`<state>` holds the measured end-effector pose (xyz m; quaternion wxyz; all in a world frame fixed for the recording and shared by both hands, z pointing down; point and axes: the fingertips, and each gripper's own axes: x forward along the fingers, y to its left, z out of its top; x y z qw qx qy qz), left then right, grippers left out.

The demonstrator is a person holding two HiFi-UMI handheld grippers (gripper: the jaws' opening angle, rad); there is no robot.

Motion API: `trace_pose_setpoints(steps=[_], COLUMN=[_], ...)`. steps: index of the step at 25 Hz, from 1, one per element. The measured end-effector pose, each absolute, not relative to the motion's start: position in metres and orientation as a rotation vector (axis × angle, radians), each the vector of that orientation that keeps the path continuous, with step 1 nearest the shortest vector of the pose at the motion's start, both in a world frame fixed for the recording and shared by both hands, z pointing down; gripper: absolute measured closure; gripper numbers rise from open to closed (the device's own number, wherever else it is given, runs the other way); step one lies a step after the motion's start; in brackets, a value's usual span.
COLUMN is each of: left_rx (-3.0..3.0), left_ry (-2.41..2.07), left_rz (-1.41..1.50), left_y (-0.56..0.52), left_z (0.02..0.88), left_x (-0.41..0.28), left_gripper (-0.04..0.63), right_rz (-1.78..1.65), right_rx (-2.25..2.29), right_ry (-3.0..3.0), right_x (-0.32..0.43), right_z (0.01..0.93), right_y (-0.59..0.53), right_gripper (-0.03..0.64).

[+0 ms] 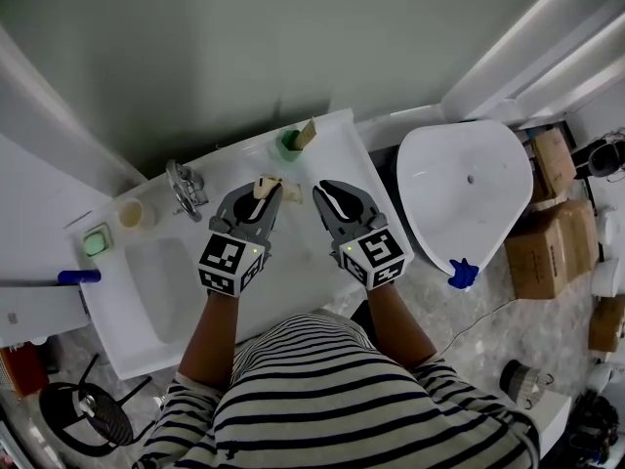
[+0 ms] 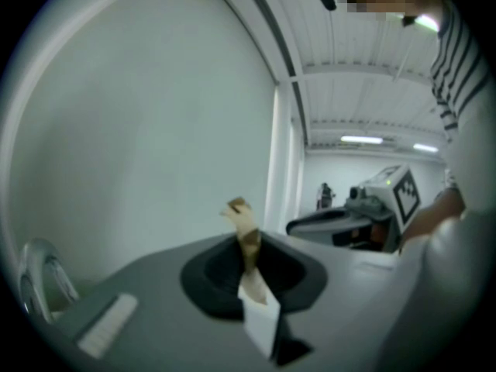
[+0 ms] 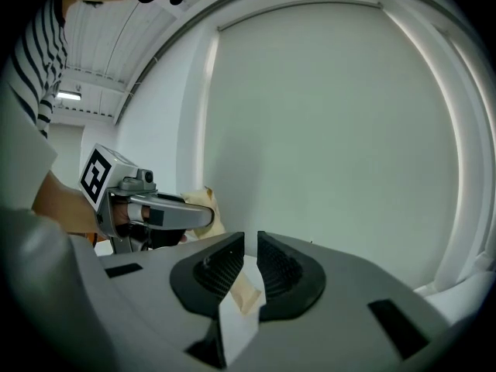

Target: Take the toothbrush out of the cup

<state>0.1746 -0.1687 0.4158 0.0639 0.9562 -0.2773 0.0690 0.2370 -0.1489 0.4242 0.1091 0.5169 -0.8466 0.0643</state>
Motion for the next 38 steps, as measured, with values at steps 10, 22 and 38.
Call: trace_pose_setpoints(steps=[10,22,38], left_rx=[2.892,2.881,2.864], left_ry=[-0.828,-0.795,-0.739], left_rz=[0.236,0.275,0.317], left_y=[-0.19,-0.216,-0.245], left_z=[0.419,0.433,0.454], left_x=[0.185,0.193,0.197], left_gripper=[0.563,0.563,0.563], right_rz=[0.235,0.286,0.36], right_rx=[1.543,1.549,1.589], right_ry=[-2.469,-2.446,-2.381], right_x=[0.255,0.264,0.279], right_z=[0.435,0.455,0.488], right_y=[-0.176,-0.215,-0.269], right_gripper=[0.511,0.473,0.43])
